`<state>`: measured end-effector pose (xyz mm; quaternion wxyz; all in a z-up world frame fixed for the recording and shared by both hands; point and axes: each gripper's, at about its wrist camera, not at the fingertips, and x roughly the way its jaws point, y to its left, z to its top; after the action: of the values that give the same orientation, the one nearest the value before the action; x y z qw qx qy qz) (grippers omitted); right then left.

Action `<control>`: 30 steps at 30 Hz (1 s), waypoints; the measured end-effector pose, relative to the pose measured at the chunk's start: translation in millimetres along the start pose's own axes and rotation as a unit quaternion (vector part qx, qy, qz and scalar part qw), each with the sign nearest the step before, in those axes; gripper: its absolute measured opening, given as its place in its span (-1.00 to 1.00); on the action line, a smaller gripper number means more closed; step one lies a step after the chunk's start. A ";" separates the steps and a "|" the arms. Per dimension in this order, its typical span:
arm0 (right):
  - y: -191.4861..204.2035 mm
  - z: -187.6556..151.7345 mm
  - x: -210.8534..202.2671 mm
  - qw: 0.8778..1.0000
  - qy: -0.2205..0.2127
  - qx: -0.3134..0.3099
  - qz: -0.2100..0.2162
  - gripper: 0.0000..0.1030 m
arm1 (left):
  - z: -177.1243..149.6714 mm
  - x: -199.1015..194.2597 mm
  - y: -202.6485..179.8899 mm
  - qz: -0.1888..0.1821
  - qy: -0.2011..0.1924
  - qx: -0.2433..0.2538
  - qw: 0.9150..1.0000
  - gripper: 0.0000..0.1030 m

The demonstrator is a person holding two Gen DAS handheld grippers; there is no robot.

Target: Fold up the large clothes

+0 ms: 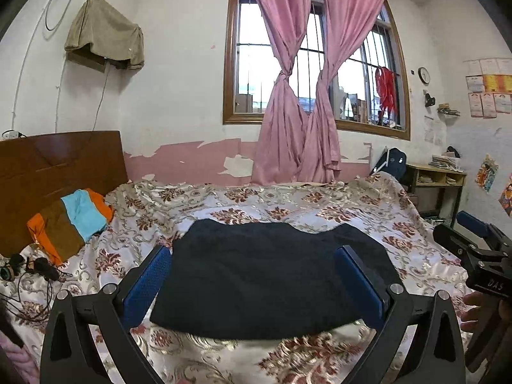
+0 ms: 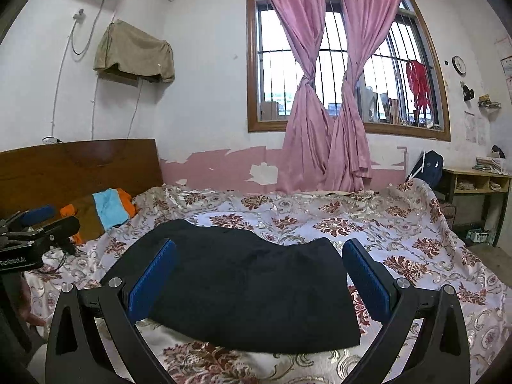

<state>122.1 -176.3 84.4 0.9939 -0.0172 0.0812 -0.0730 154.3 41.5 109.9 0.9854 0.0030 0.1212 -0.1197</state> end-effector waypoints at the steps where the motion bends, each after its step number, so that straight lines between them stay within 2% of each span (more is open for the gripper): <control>1: -0.9 -1.2 -5.6 1.000 -0.002 0.001 0.002 0.98 | -1.3 -3.1 -1.7 -0.001 0.000 0.001 1.000 1.00; 16: 0.0 -51.3 -56.7 1.000 -0.005 0.020 -0.014 0.98 | -52.8 -43.2 -7.5 0.006 -0.004 0.004 1.000 1.00; 21: 5.5 -66.8 -60.7 1.000 -0.007 0.018 -0.009 0.98 | -74.9 -45.8 -4.1 0.005 0.014 0.005 1.000 1.00; 24: 2.1 -77.8 -57.3 1.000 0.008 0.022 0.007 0.98 | -86.5 -48.3 -1.0 0.010 0.022 0.000 1.000 1.00; 30: 2.0 -104.6 -55.9 0.999 0.024 0.023 0.006 0.98 | -104.1 -42.6 4.3 0.028 0.042 -0.012 0.999 1.00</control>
<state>50.6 -168.4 -10.0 0.9921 0.0083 0.1035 -0.0697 90.3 59.3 19.0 0.9824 -0.0004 0.1634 -0.0906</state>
